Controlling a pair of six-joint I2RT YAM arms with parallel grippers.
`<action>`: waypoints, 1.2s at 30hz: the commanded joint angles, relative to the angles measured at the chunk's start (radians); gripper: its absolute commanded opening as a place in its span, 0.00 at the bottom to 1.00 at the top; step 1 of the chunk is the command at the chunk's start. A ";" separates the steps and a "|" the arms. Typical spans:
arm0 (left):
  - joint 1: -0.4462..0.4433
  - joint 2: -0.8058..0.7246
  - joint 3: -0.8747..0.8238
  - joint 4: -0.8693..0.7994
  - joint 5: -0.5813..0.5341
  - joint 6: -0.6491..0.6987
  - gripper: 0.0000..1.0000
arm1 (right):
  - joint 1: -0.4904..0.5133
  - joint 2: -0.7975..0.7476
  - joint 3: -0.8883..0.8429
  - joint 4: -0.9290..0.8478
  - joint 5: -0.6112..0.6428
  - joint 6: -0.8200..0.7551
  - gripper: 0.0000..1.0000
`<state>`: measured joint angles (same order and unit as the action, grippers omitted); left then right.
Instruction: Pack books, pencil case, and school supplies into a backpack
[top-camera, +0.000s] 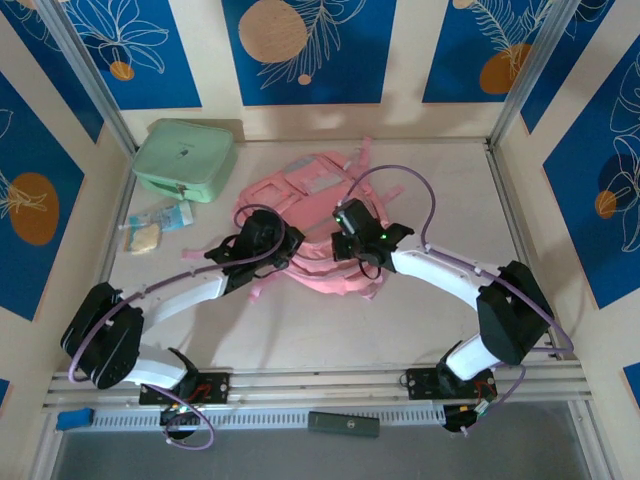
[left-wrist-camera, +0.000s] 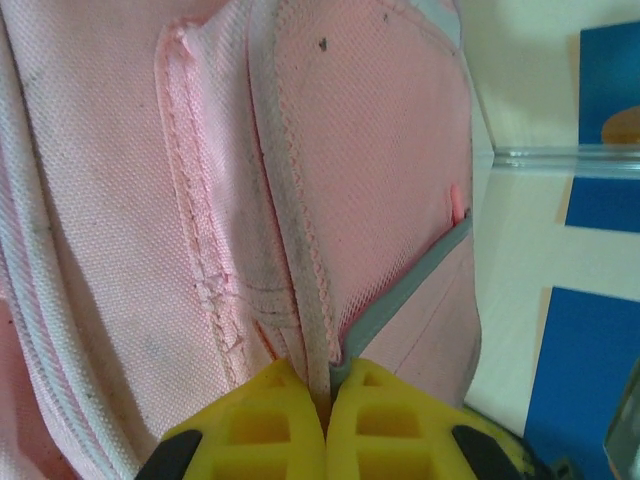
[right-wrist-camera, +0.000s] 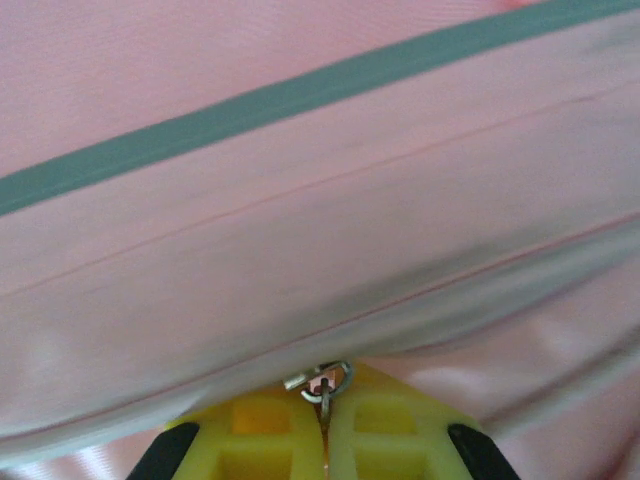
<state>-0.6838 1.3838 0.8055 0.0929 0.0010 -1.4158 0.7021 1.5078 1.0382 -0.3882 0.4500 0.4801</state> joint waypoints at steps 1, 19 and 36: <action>0.036 -0.078 -0.032 -0.028 0.072 0.111 0.00 | -0.044 -0.035 -0.015 -0.165 0.147 0.065 0.00; 0.366 0.192 0.232 -0.107 0.426 0.514 0.04 | 0.266 -0.067 -0.029 -0.176 0.035 0.117 0.00; 0.111 -0.044 -0.094 0.127 0.211 0.038 0.55 | 0.264 -0.014 0.026 -0.186 0.052 0.152 0.00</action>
<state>-0.5186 1.3705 0.7288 0.1535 0.3275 -1.2591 0.9627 1.4918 1.0420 -0.5350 0.5091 0.6117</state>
